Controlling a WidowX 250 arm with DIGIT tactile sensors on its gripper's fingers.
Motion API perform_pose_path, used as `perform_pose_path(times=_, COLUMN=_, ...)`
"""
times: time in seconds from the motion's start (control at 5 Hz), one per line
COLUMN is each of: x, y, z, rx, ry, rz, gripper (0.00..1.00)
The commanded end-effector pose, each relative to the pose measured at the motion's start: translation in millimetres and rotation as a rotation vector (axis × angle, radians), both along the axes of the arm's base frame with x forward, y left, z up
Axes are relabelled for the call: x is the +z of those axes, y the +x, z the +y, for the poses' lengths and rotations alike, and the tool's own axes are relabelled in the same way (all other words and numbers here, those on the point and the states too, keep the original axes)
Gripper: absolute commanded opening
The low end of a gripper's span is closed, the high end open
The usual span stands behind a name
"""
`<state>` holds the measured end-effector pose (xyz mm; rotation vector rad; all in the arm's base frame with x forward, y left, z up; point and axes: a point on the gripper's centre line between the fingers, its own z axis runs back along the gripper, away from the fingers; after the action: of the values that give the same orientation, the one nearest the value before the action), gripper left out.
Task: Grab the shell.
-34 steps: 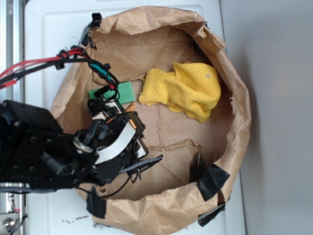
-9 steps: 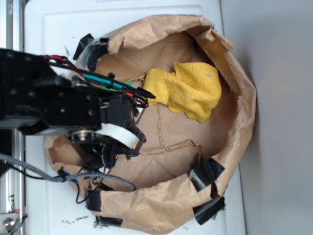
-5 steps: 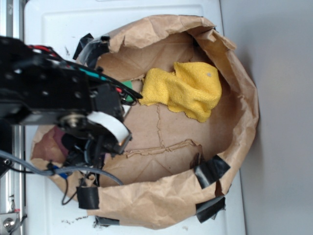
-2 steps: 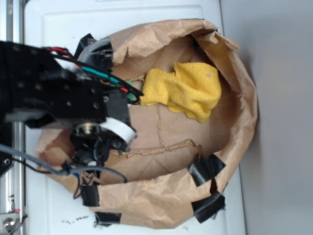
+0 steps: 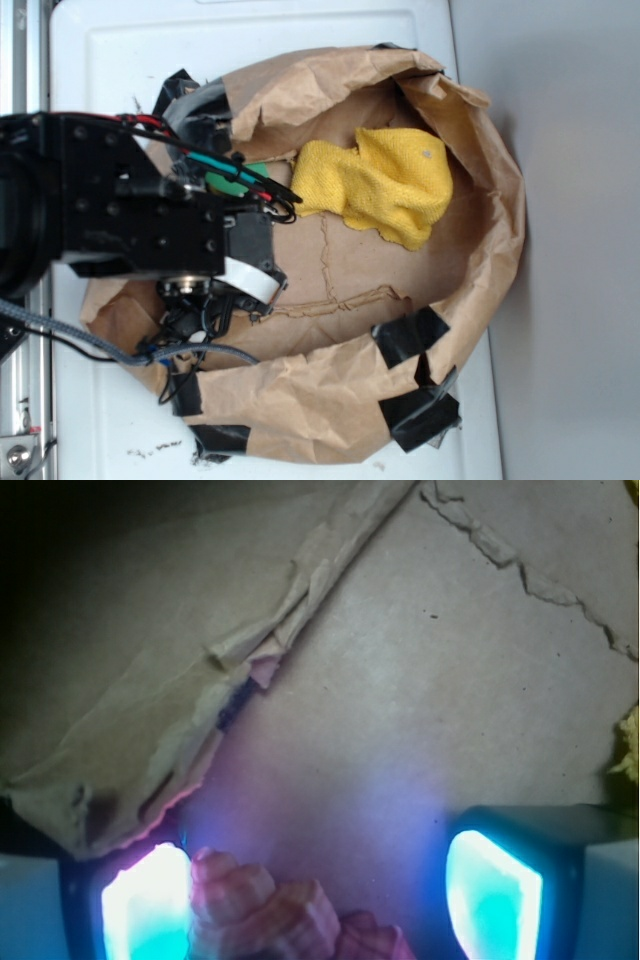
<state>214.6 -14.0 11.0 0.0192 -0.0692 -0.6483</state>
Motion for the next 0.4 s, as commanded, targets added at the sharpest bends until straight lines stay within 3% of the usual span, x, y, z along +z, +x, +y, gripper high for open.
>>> perform_pose_path(times=0.0, x=5.3, y=-1.8, z=-7.3, rx=-0.013, ry=-0.019, rz=-0.055, gripper=0.00)
perform_pose_path(times=0.2, x=8.4, y=-2.3, z=-7.4, rx=-0.021, ry=-0.024, rz=-0.063, gripper=0.00)
